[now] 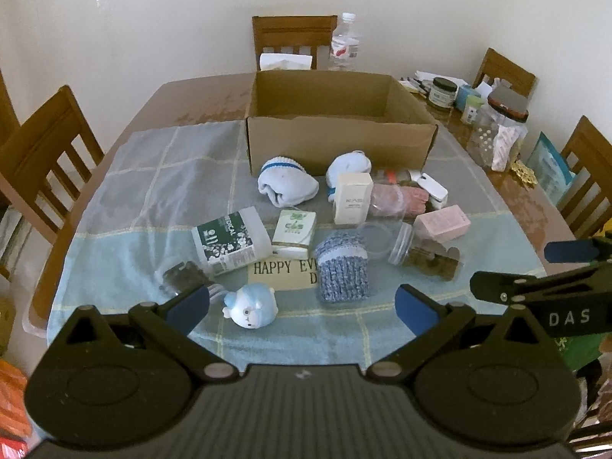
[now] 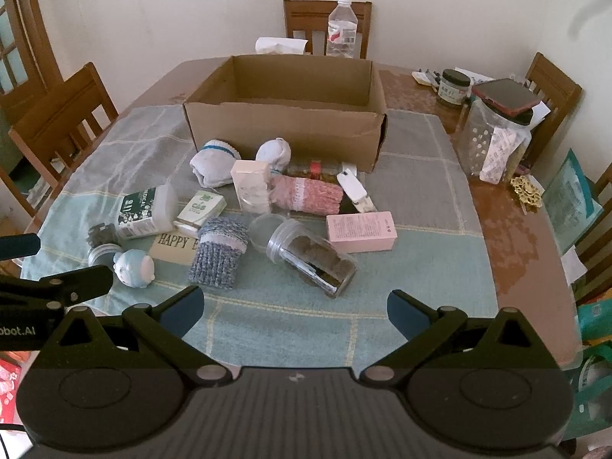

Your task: Organize objects

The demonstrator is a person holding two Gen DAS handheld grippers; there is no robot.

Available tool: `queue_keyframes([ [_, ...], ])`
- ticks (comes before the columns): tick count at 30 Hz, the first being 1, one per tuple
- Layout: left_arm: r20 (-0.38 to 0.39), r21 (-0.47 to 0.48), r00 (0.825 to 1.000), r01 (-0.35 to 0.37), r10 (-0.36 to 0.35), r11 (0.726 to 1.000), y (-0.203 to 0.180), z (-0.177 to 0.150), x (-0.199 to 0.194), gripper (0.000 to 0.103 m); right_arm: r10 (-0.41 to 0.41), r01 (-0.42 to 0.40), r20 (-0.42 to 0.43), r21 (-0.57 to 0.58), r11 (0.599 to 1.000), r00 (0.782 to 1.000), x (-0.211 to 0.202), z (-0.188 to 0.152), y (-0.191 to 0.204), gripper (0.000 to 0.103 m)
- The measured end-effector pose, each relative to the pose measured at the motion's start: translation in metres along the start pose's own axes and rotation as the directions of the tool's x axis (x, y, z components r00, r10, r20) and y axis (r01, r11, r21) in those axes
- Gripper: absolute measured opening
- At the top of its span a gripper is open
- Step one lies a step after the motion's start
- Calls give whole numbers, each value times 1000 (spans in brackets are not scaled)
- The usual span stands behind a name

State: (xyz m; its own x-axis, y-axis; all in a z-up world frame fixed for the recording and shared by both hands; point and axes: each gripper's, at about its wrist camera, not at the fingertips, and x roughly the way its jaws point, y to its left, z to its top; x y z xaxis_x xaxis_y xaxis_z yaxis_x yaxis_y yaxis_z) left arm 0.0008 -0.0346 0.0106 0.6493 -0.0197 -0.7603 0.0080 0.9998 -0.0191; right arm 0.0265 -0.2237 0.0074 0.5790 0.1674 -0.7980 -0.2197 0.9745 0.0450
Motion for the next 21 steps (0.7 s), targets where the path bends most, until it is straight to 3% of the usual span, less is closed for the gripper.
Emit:
queue_keyframes([
  [14, 25, 57, 996, 86, -88, 995, 21, -6, 16, 103, -27, 27, 2, 32, 999, 1000, 12, -3, 15, 103],
  [21, -3, 62, 984, 178, -178, 982, 42, -8, 25, 103, -46, 48, -23, 62, 997, 999, 24, -6, 26, 103],
])
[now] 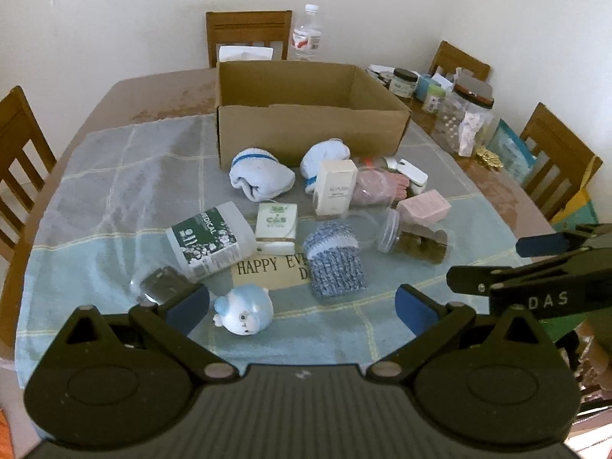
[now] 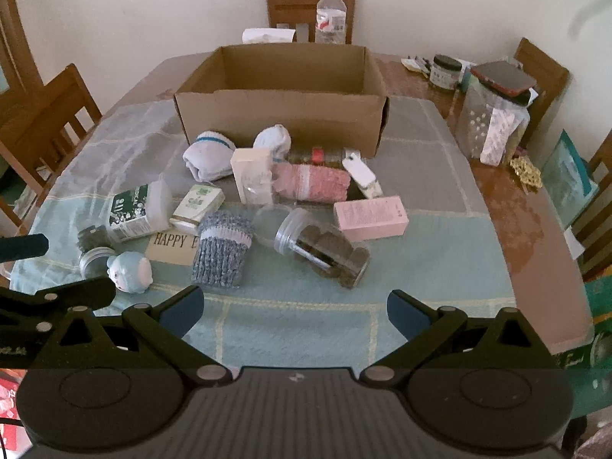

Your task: Organize objects

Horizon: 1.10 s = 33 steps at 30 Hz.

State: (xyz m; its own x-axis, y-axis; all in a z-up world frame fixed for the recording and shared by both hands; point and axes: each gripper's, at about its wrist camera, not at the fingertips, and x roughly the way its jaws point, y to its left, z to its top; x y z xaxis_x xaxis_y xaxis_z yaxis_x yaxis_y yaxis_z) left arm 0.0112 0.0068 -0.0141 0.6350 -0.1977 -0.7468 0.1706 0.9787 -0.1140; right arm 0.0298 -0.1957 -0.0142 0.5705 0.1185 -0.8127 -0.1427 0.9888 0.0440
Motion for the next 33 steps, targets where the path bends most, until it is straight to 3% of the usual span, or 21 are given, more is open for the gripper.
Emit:
queue_keyframes([
  [21, -64, 158, 998, -18, 29, 987, 79, -19, 34, 102, 36, -37, -24, -40, 999, 999, 37, -13, 59, 103],
  [28, -47, 297, 998, -28, 44, 955, 96, -25, 49, 102, 33, -34, -29, -38, 999, 999, 47, -13, 79, 103],
  [33, -50, 371, 999, 6, 13, 929, 104, -24, 63, 97, 22, -22, -29, -24, 999, 999, 51, -13, 90, 103],
])
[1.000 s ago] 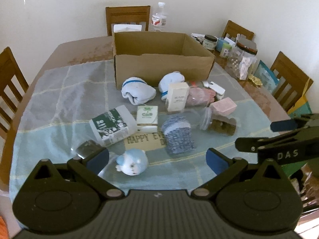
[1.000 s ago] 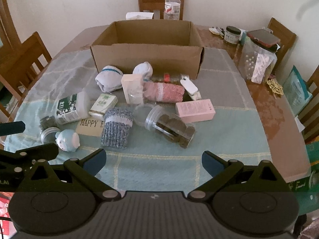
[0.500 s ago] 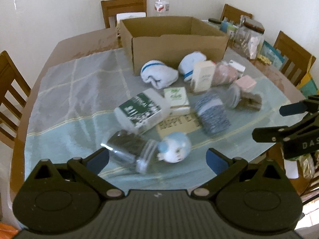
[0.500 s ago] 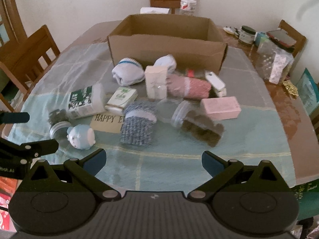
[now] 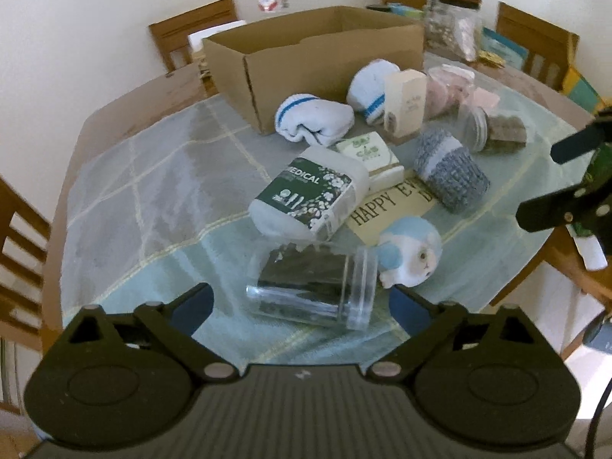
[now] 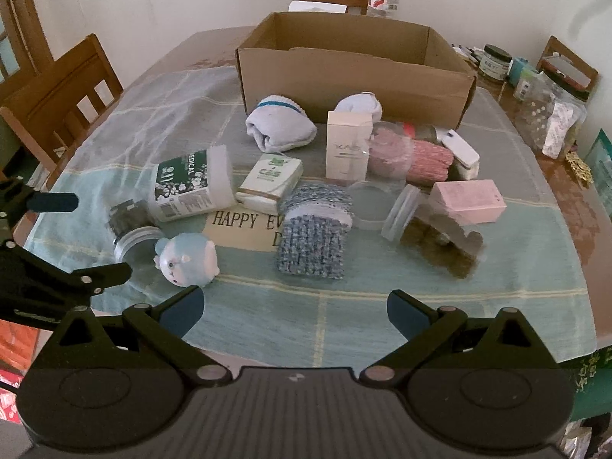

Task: Organize objects
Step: 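Grasp the clear dark-filled jar with the left gripper while the right grasps the blue figurine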

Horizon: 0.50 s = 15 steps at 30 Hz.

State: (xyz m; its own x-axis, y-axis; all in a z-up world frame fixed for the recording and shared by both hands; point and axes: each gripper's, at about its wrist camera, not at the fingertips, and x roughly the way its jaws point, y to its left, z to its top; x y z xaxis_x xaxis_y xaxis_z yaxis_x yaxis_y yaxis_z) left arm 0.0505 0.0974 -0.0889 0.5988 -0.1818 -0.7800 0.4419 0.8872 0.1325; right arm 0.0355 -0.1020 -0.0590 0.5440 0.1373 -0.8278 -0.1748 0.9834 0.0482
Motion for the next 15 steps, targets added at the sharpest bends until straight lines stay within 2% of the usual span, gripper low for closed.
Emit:
queue_keyframes([
  [9, -6, 47, 995, 101, -101, 994, 7, 2, 20, 83, -23, 24, -19, 46, 999, 1000, 7, -4, 9, 103],
  [11, -13, 35, 993, 120, -120, 992, 9, 2, 24, 75, -27, 28, -22, 52, 998, 999, 8, -4, 10, 103],
  [15, -15, 15, 990, 137, -137, 990, 18, 1, 25, 75, -15, 16, -21, 53, 998, 1000, 12, -2, 15, 103],
])
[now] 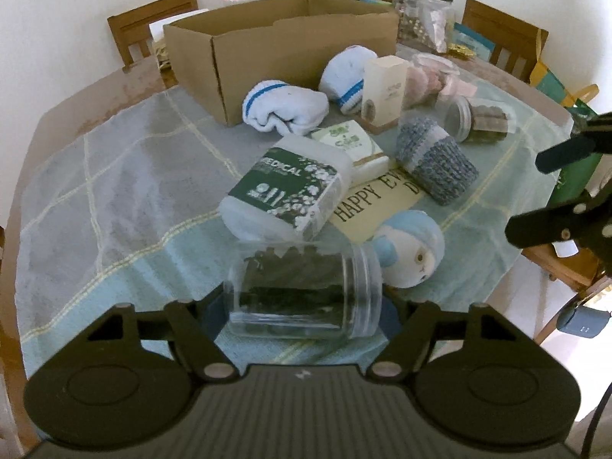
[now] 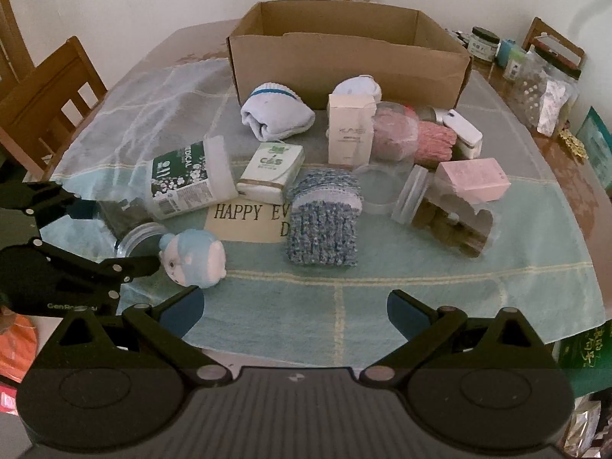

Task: Organize objects
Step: 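Grasp the clear dark-filled jar with the left gripper while the right grasps the blue figurine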

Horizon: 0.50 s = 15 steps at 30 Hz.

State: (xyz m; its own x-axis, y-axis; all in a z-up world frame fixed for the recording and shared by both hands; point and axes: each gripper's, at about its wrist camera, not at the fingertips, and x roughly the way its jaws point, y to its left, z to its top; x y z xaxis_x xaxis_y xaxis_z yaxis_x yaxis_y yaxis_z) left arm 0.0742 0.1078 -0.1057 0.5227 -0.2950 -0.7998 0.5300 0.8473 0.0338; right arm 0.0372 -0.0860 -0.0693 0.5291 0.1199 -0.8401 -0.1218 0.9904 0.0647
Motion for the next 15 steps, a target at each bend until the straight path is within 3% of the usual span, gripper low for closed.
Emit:
queue_keyframes([
  [12, -14, -89, 996, -86, 85, 992, 48, -12, -10, 75, 121, -119, 12, -125, 985, 993, 30, 6, 42, 103],
  [15, -16, -97, 996, -92, 91, 991, 53, -14, -11, 75, 127, -123, 10, -161, 979, 992, 43, 9, 54, 98],
])
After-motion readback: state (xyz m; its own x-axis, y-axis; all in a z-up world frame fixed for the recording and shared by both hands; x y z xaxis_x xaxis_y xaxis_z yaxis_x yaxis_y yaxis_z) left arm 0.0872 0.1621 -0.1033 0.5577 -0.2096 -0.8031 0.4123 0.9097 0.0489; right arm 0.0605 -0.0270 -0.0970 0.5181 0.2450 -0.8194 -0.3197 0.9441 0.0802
